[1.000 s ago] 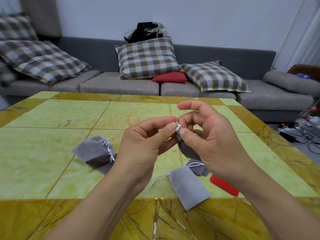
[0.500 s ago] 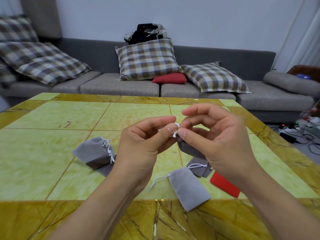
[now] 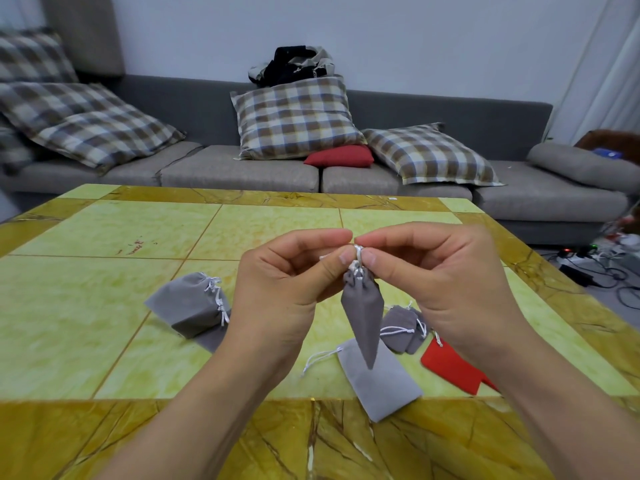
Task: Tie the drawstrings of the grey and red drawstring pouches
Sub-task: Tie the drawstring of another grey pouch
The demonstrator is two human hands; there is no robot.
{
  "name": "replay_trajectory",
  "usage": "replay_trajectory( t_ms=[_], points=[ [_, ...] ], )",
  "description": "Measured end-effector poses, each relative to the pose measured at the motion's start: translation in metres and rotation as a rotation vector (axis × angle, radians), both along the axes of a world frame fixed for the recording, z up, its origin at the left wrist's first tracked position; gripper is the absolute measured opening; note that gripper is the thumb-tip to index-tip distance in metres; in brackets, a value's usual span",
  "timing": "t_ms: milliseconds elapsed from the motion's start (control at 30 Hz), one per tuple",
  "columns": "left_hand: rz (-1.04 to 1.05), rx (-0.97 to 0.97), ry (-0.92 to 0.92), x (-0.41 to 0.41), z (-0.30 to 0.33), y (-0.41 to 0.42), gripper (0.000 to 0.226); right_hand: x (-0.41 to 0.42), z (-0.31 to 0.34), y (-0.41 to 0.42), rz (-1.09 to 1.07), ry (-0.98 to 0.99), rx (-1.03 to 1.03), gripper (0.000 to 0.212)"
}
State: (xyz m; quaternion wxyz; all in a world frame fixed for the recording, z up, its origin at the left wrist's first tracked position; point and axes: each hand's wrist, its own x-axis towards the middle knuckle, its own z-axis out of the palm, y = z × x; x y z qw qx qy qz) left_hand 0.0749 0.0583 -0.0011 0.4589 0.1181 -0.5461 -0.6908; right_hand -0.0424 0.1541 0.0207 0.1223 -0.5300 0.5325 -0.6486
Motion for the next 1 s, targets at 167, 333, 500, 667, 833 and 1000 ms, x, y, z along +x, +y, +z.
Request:
replay_trajectory(
  t_ms=[167, 333, 500, 667, 833, 1000],
  points=[
    [0.010, 0.003, -0.006, -0.001, -0.001, 0.002, 0.014, 0.003, -0.004, 0.000, -0.126, 0.106, -0.020, 0.010],
    [0.044, -0.018, -0.005, -0.002, -0.001, 0.007, 0.013, 0.006, -0.007, -0.002, -0.196, 0.096, -0.031, 0.011],
    [0.044, -0.046, -0.036, -0.003, 0.000, 0.011, 0.018, 0.005, -0.006, -0.004, -0.228, 0.062, -0.015, 0.010],
    [0.045, -0.065, -0.084, -0.001, -0.001, 0.010, 0.023, 0.004, -0.007, -0.003, -0.233, 0.050, 0.007, 0.012],
    [0.094, -0.040, -0.098, -0.004, -0.004, 0.010, 0.007, 0.006, -0.007, -0.004, -0.248, 0.051, 0.015, 0.012],
    [0.131, 0.077, -0.040, -0.005, -0.003, 0.009, 0.006, 0.011, -0.010, -0.004, -0.309, 0.124, 0.000, 0.009]
  ],
)
